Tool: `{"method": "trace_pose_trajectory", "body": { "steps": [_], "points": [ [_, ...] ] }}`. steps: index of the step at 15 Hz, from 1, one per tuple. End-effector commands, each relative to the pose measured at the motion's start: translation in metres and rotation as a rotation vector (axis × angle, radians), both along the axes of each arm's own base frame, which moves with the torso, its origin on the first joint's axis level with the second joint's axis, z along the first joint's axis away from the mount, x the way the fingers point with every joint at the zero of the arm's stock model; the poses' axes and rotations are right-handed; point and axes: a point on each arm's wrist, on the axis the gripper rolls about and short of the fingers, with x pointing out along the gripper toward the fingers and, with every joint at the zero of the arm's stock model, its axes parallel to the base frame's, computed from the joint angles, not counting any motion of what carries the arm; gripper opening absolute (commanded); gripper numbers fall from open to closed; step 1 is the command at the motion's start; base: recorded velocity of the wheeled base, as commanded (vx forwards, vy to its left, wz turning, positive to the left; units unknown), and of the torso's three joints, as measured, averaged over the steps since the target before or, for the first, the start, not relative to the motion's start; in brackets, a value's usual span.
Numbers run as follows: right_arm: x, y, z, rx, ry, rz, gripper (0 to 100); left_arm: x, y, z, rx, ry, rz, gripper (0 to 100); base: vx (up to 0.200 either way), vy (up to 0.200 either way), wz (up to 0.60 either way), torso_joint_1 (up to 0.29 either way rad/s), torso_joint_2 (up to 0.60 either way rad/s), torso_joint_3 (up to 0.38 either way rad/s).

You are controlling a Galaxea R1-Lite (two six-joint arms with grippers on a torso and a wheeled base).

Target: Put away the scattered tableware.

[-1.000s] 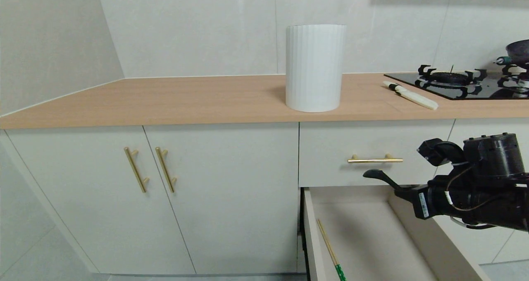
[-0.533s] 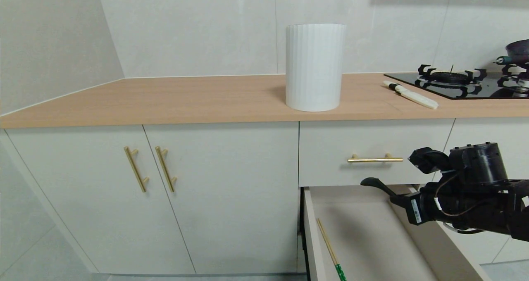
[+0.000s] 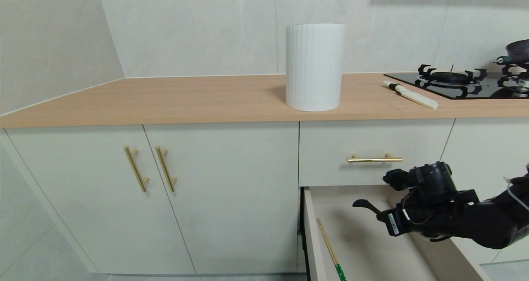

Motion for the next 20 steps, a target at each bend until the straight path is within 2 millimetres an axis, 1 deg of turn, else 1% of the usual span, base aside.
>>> {"method": "trace_pose_trajectory", "body": {
  "steps": [1, 2, 3, 4, 7, 10, 15, 20],
  "points": [
    [0.017, -0.001, -0.040, -0.044, 0.099, -0.032, 0, 0.000, 0.000, 0.000, 0.000, 0.000, 0.000, 100, 0.000, 0.000, 0.00, 0.000, 0.00, 0.000],
    [0.017, -0.001, -0.040, -0.044, 0.099, -0.032, 0, 0.000, 0.000, 0.000, 0.000, 0.000, 0.000, 100, 0.000, 0.000, 0.00, 0.000, 0.00, 0.000],
    [0.028, -0.001, -0.053, -0.049, 0.119, -0.071, 0, 0.000, 0.000, 0.000, 0.000, 0.000, 0.000, 100, 0.000, 0.000, 0.00, 0.000, 0.00, 0.000],
    [0.033, -0.003, -0.060, -0.050, 0.135, -0.088, 0, 0.000, 0.000, 0.000, 0.000, 0.000, 0.000, 100, 0.000, 0.000, 0.00, 0.000, 0.00, 0.000],
    [0.040, -0.003, -0.080, -0.063, 0.171, -0.092, 0, 0.000, 0.000, 0.000, 0.000, 0.000, 0.000, 100, 0.000, 0.000, 0.00, 0.000, 0.00, 0.000],
    [0.039, -0.002, -0.088, -0.081, 0.193, -0.090, 0, 0.000, 0.000, 0.000, 0.000, 0.000, 0.000, 100, 0.000, 0.000, 0.00, 0.000, 0.00, 0.000],
    [0.036, 0.000, -0.107, -0.147, 0.250, -0.075, 0, 0.000, 0.000, 0.000, 0.000, 0.000, 0.000, 100, 0.000, 0.000, 0.00, 0.000, 0.00, 0.000],
    [0.036, -0.001, -0.108, -0.161, 0.257, -0.081, 0, 0.000, 0.000, 0.000, 0.000, 0.000, 0.000, 100, 0.000, 0.000, 0.00, 0.000, 0.00, 0.000]
  ]
}}
